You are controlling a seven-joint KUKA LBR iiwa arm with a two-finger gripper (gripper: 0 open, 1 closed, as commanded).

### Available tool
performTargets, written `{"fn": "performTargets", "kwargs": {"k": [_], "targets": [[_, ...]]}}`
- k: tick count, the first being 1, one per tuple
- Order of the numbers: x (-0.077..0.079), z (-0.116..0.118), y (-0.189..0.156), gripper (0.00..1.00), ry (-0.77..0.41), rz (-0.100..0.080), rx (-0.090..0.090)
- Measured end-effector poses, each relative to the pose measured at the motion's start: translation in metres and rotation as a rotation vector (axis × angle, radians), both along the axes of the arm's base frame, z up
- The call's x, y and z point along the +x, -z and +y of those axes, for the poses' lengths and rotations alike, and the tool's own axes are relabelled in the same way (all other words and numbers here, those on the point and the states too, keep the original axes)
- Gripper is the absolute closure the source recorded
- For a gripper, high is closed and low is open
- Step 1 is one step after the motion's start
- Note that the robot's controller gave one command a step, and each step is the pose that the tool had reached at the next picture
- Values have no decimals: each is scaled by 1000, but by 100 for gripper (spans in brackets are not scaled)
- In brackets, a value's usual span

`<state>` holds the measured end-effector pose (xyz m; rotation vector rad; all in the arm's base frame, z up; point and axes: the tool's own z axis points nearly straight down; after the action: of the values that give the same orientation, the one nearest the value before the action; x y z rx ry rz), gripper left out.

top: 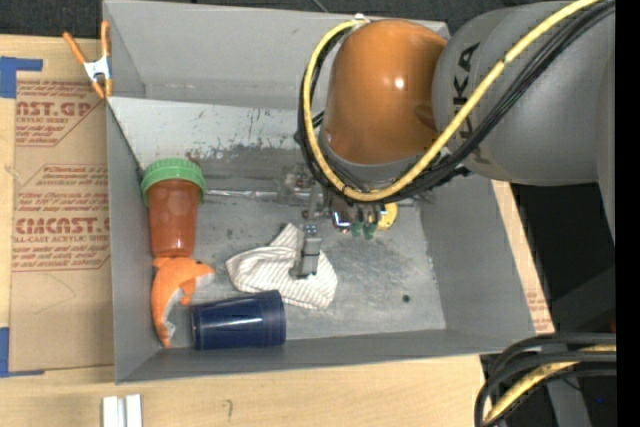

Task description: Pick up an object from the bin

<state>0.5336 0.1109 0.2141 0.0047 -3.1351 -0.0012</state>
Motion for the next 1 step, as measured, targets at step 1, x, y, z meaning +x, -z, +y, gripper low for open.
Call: {"fn": "performTargets", "kwargs": {"k": [1], "targets": [[1, -1, -5, 0, 2, -8, 1]]}}
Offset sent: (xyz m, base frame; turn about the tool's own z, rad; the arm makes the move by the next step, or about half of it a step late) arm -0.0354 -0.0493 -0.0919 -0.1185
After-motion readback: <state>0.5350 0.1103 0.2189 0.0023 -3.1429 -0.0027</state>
